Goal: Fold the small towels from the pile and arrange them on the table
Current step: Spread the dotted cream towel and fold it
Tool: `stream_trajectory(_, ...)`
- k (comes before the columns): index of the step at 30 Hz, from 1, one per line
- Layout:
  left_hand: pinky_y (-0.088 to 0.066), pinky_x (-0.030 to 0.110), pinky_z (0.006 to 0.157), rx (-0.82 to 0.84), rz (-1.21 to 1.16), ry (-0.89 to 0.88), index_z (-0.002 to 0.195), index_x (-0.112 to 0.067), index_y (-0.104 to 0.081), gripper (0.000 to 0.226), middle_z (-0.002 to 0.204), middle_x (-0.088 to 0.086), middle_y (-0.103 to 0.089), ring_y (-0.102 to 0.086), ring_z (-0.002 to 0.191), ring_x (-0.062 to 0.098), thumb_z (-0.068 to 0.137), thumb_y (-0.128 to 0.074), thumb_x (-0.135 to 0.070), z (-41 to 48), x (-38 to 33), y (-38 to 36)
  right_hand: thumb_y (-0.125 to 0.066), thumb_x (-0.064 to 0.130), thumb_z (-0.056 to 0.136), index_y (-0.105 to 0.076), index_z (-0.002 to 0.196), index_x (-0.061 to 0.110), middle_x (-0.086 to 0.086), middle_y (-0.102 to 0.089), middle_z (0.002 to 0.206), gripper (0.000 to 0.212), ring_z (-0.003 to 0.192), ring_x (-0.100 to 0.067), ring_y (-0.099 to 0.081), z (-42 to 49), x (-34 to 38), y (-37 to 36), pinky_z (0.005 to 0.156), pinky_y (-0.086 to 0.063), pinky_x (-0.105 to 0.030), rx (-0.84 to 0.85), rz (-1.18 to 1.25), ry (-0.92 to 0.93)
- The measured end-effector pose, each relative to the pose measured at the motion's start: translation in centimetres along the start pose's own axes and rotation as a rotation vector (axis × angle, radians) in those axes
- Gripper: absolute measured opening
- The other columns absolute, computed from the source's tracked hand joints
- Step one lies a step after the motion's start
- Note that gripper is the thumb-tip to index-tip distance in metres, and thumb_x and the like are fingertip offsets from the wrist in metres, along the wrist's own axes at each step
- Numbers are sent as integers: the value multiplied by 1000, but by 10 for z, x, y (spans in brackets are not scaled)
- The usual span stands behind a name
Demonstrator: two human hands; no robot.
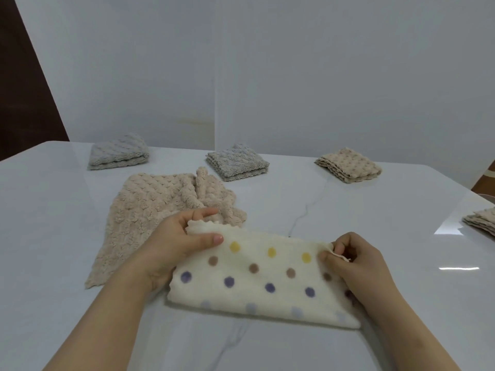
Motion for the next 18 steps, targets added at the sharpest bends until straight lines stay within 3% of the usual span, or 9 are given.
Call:
stream_trajectory(3, -58, 27, 54, -82, 18, 25, 61, -16, -60, 33, 100, -9, -67, -69, 73, 18, 51, -81, 7, 2, 2, 2, -67, 7, 80, -50, 66, 11, -2, -51, 64, 23, 45, -6, -41, 0, 1, 1, 38, -34, -18, -25, 81, -23)
stream_trajectory(6, -56, 38, 64, -125, 372, 78, 67, -11, -57, 22, 90, 1, -65, -65, 72, 24, 71, -75, 1, 5, 8, 8, -66, 10, 82, -57, 72, 11, -1, -54, 66, 13, 53, -8, -45, -2, 1, 1, 41, -37, -17, -21, 8, 1)
stream_trajectory(8, -51, 32, 60, -58, 508, 86, 71, -15, -59, 17, 80, 4, -63, -61, 65, 20, 75, -74, -6, 4, 8, 5, -64, 12, 82, -61, 77, 17, 2, -61, 71, 8, 59, -10, -53, -2, 1, -2, 47, -40, -18, 25, -108, 6)
stream_trajectory(11, -42, 21, 57, 50, 770, 44, 74, -26, -59, 20, 91, -3, -53, -53, 78, 11, 75, -74, -14, 4, 6, 1, -65, 13, 81, -60, 85, 25, 2, -64, 87, 13, 77, -11, -60, -1, 1, -9, 62, -41, -11, 87, -284, 27)
stream_trajectory(13, -43, 23, 60, 66, 916, 10, 79, -31, -58, 23, 102, -5, -50, -51, 93, 13, 74, -75, -17, 5, 5, 0, -65, 15, 82, -54, 96, 31, 3, -61, 98, 24, 88, -12, -59, -1, 0, -10, 72, -41, -17, 93, -344, 37)
stream_trajectory(16, -41, 23, 71, 64, 1013, 9, 90, -29, -56, 24, 111, -5, -47, -48, 100, 13, 76, -74, -19, 5, 4, 1, -62, 12, 83, -54, 94, 29, 6, -62, 93, 22, 67, -4, -63, -2, 0, -9, 58, -39, -9, 82, -318, 23)
stream_trajectory(18, -39, 18, 70, 74, 1013, -24, 83, -29, -55, 23, 108, -6, -47, -46, 99, 11, 76, -74, -18, 5, 3, 1, -60, 10, 83, -55, 88, 25, 6, -63, 83, 17, 59, 0, -60, -2, 0, -9, 52, -38, -9, 67, -312, 20)
Point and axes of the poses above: each hand's wrist, its own z-axis towards the middle knuckle, its own y-axis out of the back of the hand, x = y × z, the point moved 3 cm from there along z, towards the middle knuckle
